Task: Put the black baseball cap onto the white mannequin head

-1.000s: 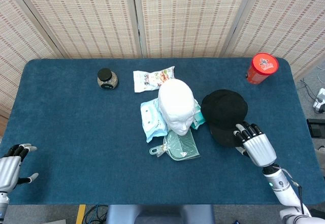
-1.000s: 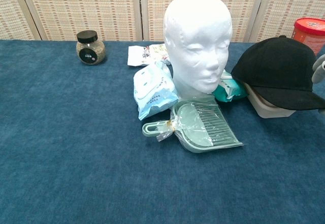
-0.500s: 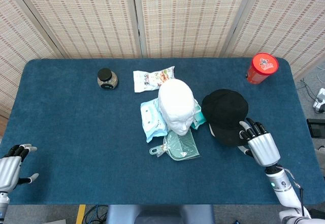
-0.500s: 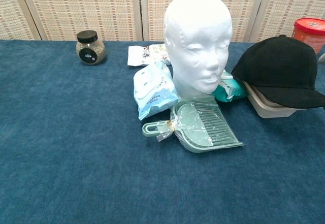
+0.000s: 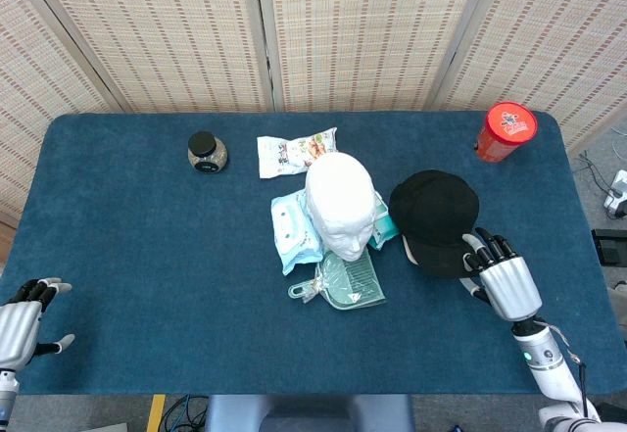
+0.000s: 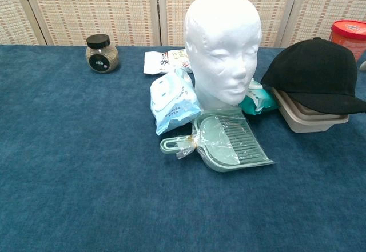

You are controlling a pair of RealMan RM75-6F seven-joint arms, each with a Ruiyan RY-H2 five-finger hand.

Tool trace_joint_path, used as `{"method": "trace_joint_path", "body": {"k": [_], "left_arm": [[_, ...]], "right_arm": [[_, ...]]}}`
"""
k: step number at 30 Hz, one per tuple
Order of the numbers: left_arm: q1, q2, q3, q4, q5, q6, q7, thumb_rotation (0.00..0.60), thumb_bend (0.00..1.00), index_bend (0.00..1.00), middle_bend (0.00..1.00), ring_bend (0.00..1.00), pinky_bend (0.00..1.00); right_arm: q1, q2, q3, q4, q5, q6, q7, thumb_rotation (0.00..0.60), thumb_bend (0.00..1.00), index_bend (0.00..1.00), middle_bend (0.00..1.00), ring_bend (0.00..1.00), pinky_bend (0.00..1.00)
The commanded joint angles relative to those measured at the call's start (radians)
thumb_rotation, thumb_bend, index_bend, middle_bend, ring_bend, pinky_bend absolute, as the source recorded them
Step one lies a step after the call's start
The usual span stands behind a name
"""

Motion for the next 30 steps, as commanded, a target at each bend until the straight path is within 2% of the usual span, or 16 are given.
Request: {"method": "trace_joint_path", "body": {"k": [1,11,20,30], "left_arm": [[0.0,0.001,0.0,-0.001,-0.002,-0.001,0.001,0.6,0.02,0.28,0.23,0.16,0.41],[-0.001,0.0,0.001,0.001,-0.004,-0.005,0.003,0.6,0.02,0.28,0.23,0.16,0.41],[-0.001,-0.001,0.001,0.0,-0.004,-0.005,0.004,0.6,0.02,0.28,0.23,0.16,0.41],[0.0,0.0,0.001,0.0,-0.005,-0.004,0.001,0.6,0.02,0.28,0.23,0.16,0.41]], "right_arm": [[-0.001,0.001,-0.001,-0.001,0.0,0.001,0.001,0.6,0.3,0.62,0.31,0.21,0.33],[-0.001,0.005,0.004,-0.007,0.0,0.024,0.014,0.6,0.45,0.65,0.32,0.21,0.33],[0.015,0.031,0.02,-0.02,-0.003,0.067,-0.01,0.6,0.46,0.69,0.33,0.21,0.33],[0.046,0.117,0.029,-0.124,-0.03,0.111,-0.13,0.6,0.47,0.72,0.35,0.21,0.33]]}}
